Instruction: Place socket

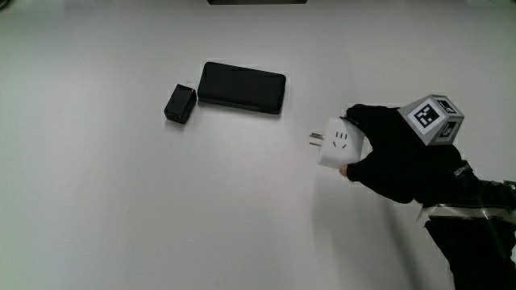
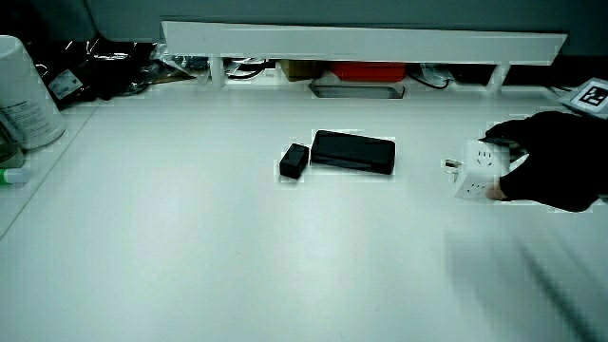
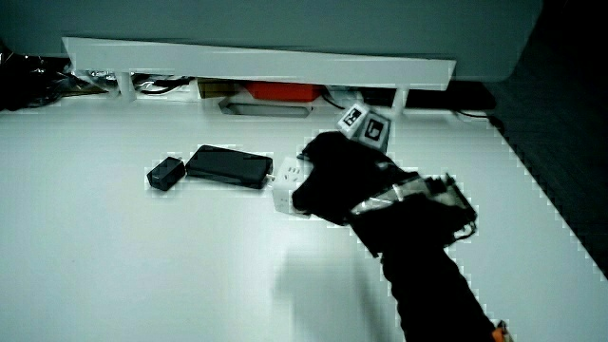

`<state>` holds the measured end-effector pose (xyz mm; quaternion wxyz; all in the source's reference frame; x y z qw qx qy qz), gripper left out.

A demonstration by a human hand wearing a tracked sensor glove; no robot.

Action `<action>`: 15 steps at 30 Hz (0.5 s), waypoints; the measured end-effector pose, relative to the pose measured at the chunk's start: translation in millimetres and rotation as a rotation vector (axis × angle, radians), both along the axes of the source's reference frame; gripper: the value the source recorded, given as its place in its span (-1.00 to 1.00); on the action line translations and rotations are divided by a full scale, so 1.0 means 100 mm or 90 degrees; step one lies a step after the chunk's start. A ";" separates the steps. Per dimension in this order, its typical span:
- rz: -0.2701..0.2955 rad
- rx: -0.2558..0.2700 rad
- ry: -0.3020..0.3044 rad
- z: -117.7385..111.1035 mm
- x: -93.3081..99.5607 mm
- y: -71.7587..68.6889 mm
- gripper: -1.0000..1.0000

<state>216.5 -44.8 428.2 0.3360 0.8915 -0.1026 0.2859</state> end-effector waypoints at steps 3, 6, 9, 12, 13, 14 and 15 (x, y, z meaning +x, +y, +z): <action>0.009 -0.019 0.010 0.12 0.08 0.02 0.00; 0.017 -0.038 0.019 0.24 0.17 0.03 0.00; 0.023 -0.058 0.029 0.35 0.22 0.05 0.00; 0.031 -0.075 0.031 0.45 0.27 0.08 0.00; 0.037 -0.084 0.036 0.51 0.30 0.09 0.00; 0.037 -0.093 0.038 0.57 0.32 0.10 0.00; 0.041 -0.090 0.042 0.58 0.33 0.12 0.00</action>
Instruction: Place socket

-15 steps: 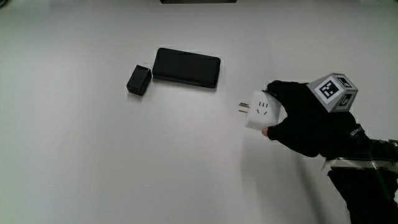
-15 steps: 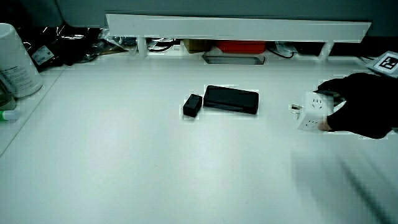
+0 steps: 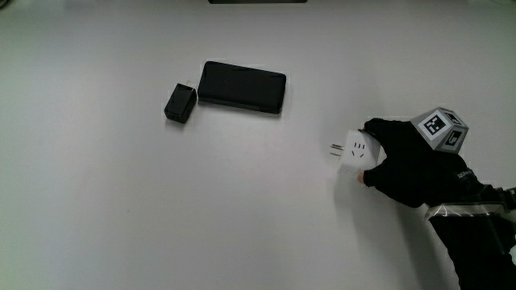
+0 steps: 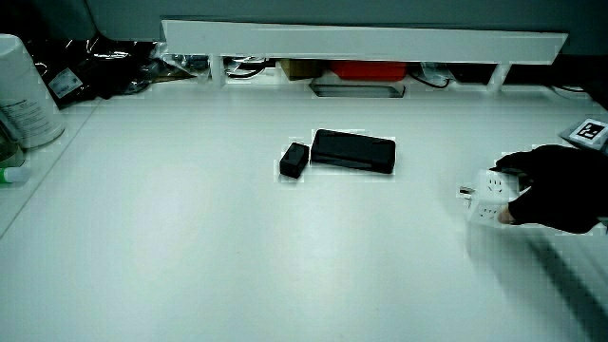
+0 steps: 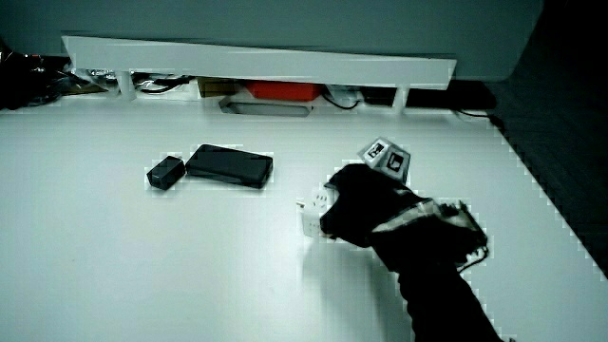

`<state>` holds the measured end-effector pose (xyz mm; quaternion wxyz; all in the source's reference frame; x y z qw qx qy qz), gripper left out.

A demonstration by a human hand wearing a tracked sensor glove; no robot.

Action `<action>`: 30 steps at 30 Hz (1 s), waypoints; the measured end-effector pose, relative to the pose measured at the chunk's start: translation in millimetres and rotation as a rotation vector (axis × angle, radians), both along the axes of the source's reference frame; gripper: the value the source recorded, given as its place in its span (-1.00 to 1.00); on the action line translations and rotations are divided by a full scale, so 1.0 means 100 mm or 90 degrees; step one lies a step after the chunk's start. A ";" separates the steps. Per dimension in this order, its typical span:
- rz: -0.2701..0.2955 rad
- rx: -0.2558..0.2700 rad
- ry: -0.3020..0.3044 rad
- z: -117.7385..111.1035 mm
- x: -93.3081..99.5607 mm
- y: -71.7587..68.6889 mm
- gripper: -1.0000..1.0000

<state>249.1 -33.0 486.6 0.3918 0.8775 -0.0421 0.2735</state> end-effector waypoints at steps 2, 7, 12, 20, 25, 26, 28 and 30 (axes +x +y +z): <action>0.004 -0.011 -0.001 0.10 0.05 0.02 0.00; 0.020 -0.024 -0.019 0.18 0.11 0.07 0.00; 0.036 -0.031 -0.033 0.22 0.16 0.09 0.00; 0.046 -0.044 -0.043 0.25 0.20 0.10 -0.24; 0.046 -0.057 -0.040 0.27 0.22 0.09 -0.38; 0.045 -0.058 -0.040 0.29 0.23 0.09 -0.41; 0.042 -0.058 -0.040 0.28 0.22 0.09 -0.47; 0.034 -0.098 -0.047 0.29 0.23 0.09 -0.53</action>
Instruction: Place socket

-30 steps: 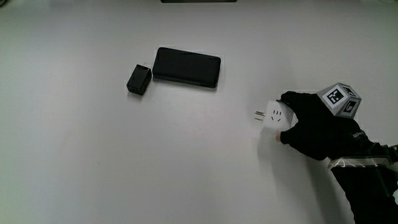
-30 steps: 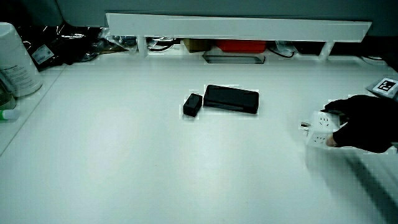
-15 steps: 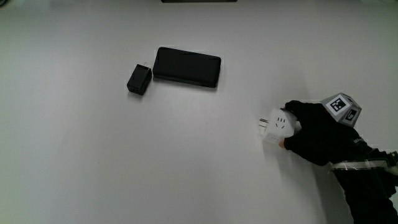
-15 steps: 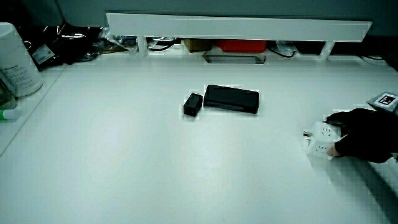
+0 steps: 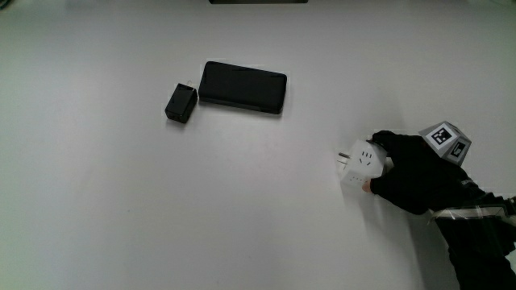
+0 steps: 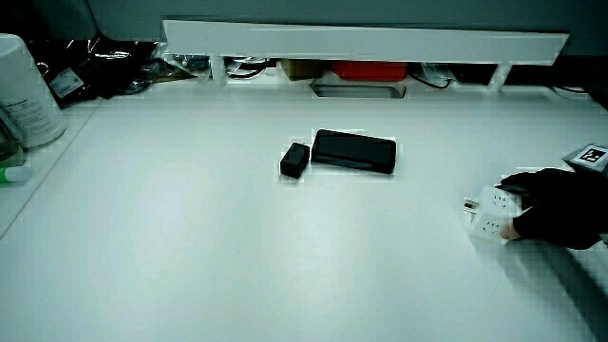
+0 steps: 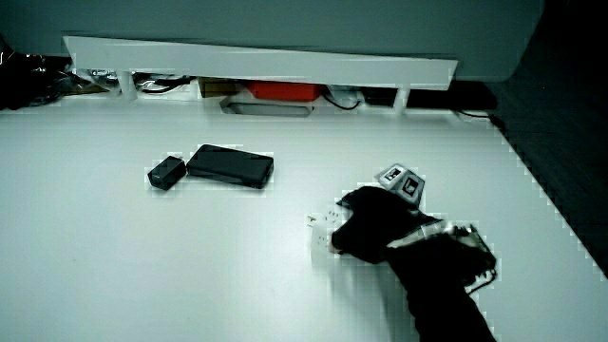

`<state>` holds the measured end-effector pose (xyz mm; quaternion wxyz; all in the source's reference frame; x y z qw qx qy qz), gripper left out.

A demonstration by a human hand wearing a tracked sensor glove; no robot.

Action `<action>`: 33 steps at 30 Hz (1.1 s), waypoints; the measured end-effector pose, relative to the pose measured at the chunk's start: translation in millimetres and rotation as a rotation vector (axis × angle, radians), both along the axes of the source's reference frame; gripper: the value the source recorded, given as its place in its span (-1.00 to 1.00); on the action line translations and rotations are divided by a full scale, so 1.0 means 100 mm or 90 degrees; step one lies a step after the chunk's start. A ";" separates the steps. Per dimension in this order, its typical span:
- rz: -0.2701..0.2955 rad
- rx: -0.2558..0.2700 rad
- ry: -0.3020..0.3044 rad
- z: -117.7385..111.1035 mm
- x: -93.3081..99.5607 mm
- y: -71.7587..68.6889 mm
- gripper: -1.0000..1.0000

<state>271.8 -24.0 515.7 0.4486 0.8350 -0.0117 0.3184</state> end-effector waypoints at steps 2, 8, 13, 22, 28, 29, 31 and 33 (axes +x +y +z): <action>0.005 0.031 0.017 -0.01 -0.01 0.00 -0.59; -0.037 0.041 0.060 -0.13 -0.07 0.03 -0.76; -0.084 0.077 0.109 -0.39 -0.20 0.07 -0.91; -0.140 0.154 0.151 -0.99 -0.44 0.24 -1.00; -0.180 0.193 0.191 -1.28 -0.55 0.45 -1.00; -0.187 0.196 0.189 -1.33 -0.57 0.48 -1.00; -0.182 0.196 0.178 -1.42 -0.59 0.54 -1.00; -0.182 0.212 0.191 -1.44 -0.58 0.60 -1.00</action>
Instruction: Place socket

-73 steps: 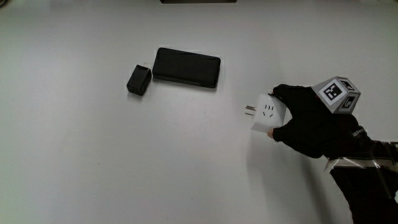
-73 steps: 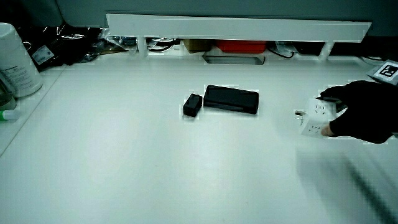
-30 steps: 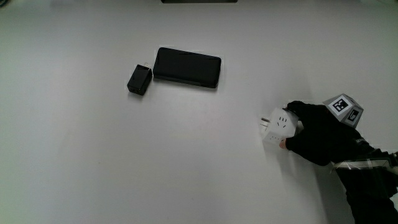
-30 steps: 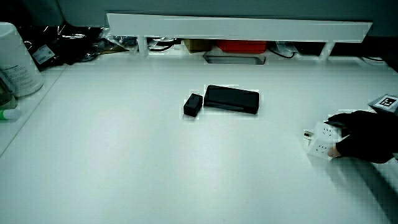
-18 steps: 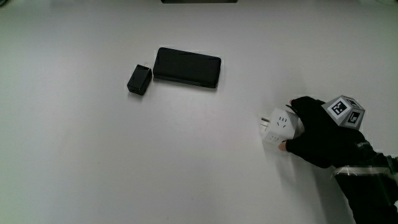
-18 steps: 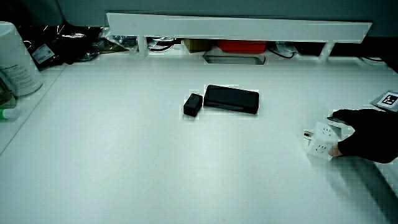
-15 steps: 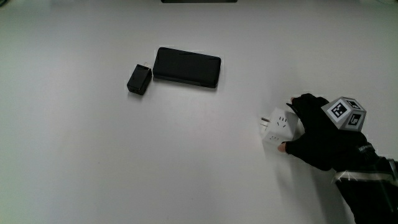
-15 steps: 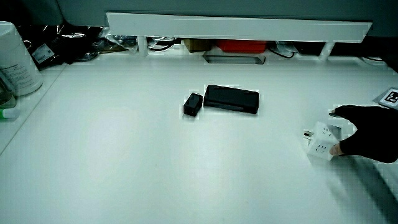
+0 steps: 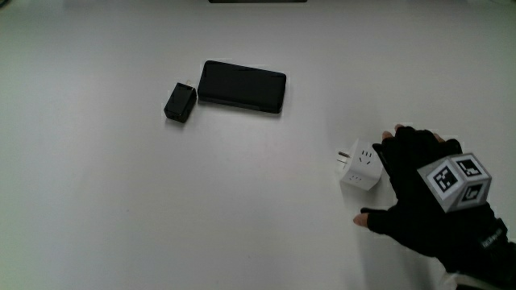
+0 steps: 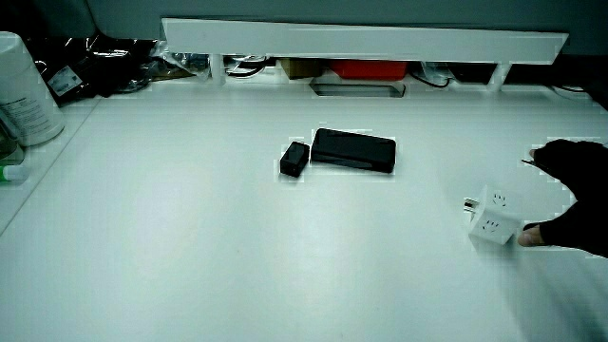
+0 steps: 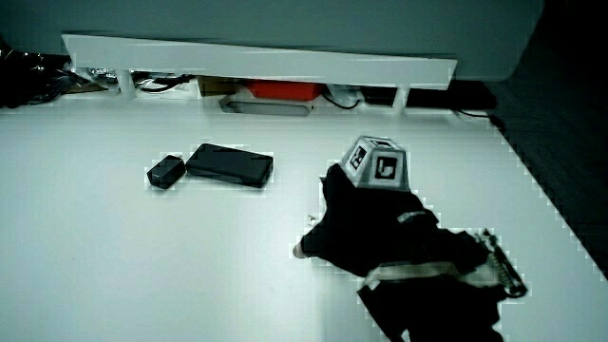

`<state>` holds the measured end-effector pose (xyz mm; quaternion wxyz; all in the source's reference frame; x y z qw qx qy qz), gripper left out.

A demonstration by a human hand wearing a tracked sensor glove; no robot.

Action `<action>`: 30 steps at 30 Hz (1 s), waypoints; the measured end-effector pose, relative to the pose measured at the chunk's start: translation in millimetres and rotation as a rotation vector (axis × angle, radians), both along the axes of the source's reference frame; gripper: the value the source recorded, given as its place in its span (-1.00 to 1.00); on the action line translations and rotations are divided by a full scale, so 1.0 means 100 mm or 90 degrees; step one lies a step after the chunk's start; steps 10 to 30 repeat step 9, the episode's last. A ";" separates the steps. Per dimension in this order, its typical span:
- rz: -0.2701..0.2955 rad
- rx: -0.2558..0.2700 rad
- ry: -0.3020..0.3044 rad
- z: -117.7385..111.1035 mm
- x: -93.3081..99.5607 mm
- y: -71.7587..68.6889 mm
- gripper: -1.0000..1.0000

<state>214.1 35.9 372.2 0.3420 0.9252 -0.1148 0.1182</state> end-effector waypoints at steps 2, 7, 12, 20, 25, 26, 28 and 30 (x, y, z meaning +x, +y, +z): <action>-0.007 0.003 -0.009 -0.11 -0.05 0.04 -1.00; -0.017 0.012 -0.015 -0.18 -0.09 0.11 -1.00; -0.017 0.009 -0.005 -0.15 -0.09 0.12 -1.00; -0.017 0.009 -0.005 -0.15 -0.09 0.12 -1.00; -0.017 0.009 -0.005 -0.15 -0.09 0.12 -1.00; -0.017 0.009 -0.005 -0.15 -0.09 0.12 -1.00; -0.017 0.009 -0.005 -0.15 -0.09 0.12 -1.00; -0.017 0.009 -0.005 -0.15 -0.09 0.12 -1.00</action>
